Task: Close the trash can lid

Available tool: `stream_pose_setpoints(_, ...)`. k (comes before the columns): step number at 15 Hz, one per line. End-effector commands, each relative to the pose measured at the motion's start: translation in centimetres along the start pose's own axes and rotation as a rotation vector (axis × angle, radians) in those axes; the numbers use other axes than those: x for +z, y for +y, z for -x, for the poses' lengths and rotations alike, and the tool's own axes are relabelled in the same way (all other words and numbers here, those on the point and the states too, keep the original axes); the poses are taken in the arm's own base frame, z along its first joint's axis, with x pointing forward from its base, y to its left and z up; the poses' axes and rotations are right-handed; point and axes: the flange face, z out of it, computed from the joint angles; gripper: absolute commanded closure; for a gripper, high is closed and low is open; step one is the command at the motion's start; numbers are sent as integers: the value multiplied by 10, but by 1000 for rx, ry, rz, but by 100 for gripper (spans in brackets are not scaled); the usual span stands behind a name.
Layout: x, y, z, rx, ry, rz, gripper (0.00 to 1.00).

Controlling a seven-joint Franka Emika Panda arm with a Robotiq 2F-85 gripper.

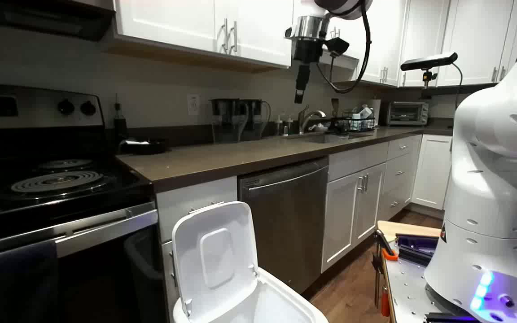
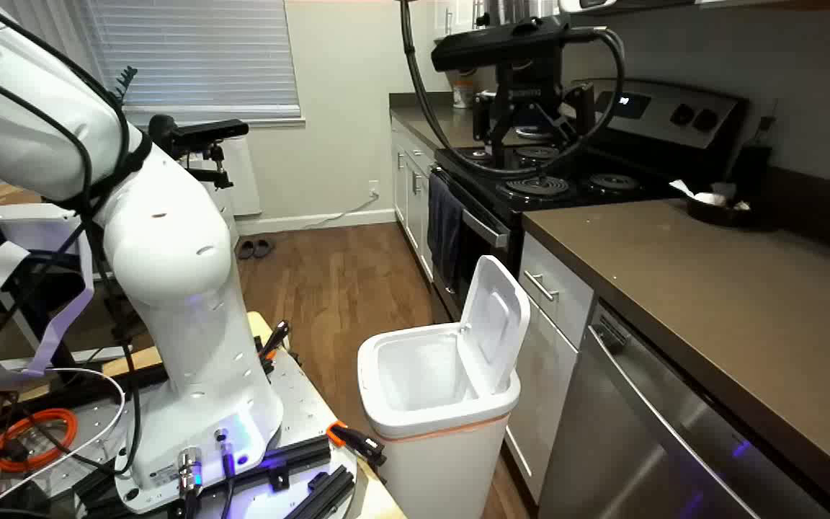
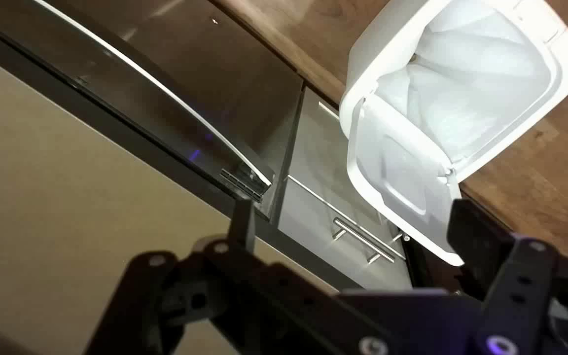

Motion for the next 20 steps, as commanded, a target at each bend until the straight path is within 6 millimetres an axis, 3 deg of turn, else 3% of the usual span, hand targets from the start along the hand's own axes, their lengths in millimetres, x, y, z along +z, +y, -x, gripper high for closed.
stream_pose_setpoints(1, -1, 0, 0, 0, -1, -1, 0)
stream_pose_setpoints(9, 2, 2, -5, 0, 3, -10, 0)
stream_pose_setpoints(14, 23, -5, -40, -12, -31, -54, 0)
stream_pose_setpoints(20, 56, -15, -112, 16, -10, -123, 0)
